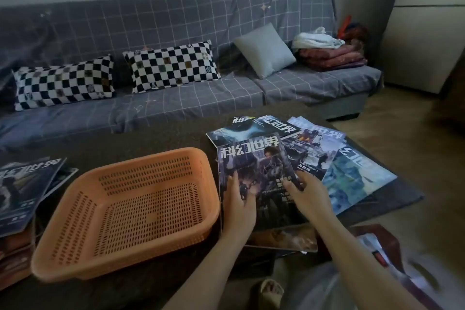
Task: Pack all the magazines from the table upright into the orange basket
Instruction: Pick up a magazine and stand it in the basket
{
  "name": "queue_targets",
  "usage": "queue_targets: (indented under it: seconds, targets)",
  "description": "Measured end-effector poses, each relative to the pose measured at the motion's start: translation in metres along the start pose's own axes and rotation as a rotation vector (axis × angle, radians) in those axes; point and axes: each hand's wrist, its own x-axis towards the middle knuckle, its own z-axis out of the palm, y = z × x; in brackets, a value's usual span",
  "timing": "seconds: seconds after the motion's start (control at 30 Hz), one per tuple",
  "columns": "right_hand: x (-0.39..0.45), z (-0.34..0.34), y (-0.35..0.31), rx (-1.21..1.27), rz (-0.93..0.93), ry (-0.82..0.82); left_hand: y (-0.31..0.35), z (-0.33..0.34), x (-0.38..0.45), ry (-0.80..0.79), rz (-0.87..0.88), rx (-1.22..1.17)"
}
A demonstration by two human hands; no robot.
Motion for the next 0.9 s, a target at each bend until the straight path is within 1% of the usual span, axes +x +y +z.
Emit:
queue_targets:
  seconds: [0.1, 0.17, 0.23, 0.3, 0.37, 0.47, 0.57, 0.63, 0.77, 0.83, 0.9]
  targets:
    - [0.009, -0.003, -0.002, -0.052, 0.090, -0.035, -0.004, 0.002, 0.003, 0.038, 0.028, 0.095]
    - [0.014, -0.005, -0.004, -0.097, 0.137, -0.089, -0.004, 0.002, 0.003, 0.033, 0.023, 0.104]
    - [0.018, -0.008, -0.006, -0.140, 0.165, -0.137, -0.004, 0.003, 0.002, 0.025, 0.025, 0.122]
    - [0.020, -0.009, -0.006, -0.152, 0.162, -0.151, -0.003, 0.002, 0.003, 0.014, 0.026, 0.130]
    - [0.016, -0.009, -0.005, -0.036, 0.162, -0.131, -0.001, 0.002, 0.002, 0.005, 0.027, 0.136]
    - [0.004, -0.014, -0.002, 0.239, 0.216, 0.001, 0.006, 0.002, -0.002, -0.016, 0.029, 0.161]
    - [-0.007, -0.033, 0.000, 0.496, 0.301, 0.104, 0.016, 0.001, -0.005, 0.005, 0.080, 0.267]
    - [-0.013, -0.053, 0.000, 0.605, 0.316, 0.150, 0.027, 0.003, -0.008, 0.012, 0.099, 0.242]
    - [-0.024, -0.086, -0.006, 0.711, 0.255, 0.193, 0.049, 0.007, -0.011, 0.047, 0.153, 0.104]
    - [-0.029, -0.096, -0.012, 0.714, 0.211, 0.204, 0.059, 0.002, -0.012, 0.063, 0.122, 0.053]
    - [-0.033, -0.101, -0.019, 0.704, 0.185, 0.191, 0.067, -0.011, -0.011, 0.054, 0.045, -0.039]
